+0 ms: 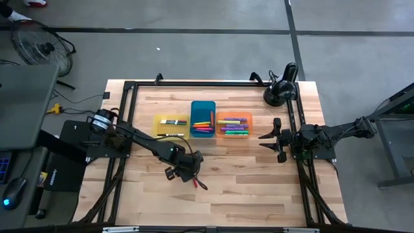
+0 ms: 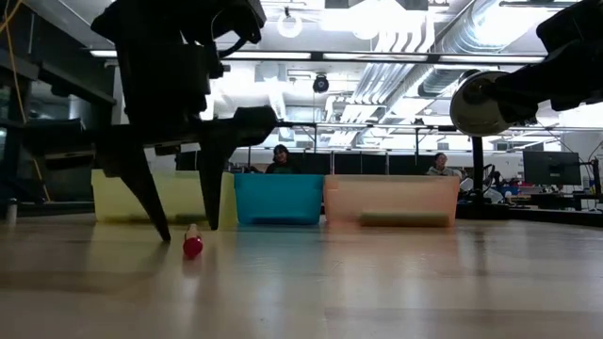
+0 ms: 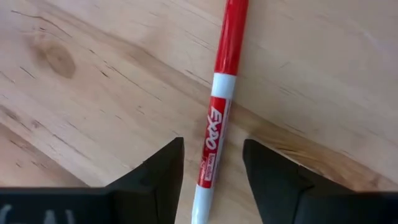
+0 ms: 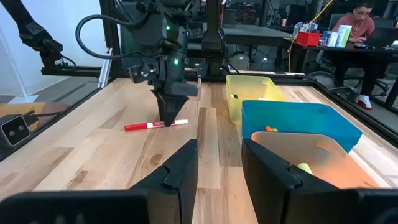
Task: Pick & Place Markers
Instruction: Put the red dry erase marker into the yellow bin
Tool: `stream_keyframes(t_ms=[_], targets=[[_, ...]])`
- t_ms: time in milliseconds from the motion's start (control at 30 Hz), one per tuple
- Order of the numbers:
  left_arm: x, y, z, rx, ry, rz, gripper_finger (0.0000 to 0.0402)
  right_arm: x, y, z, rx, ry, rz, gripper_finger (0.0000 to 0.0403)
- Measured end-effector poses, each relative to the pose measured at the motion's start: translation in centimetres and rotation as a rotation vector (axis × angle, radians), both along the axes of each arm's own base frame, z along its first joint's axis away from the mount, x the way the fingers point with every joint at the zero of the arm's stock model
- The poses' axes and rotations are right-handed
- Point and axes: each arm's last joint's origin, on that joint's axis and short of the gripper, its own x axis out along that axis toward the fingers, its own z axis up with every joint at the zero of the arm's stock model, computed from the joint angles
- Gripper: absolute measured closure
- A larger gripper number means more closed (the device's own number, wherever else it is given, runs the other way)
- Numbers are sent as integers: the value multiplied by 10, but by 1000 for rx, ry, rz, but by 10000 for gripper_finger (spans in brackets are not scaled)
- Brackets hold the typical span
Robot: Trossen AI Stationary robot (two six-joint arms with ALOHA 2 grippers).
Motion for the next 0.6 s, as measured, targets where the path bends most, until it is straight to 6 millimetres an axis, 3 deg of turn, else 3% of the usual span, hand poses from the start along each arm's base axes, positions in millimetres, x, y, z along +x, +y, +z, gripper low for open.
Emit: stream_keyframes(t_ms=[300,600], targets=[[-2,-1,-2,-80,50,40,286,0,0,0,0,0,0,290],[-5,-1,-9,-194,167,312,359,0,0,0,0,0,0,290]])
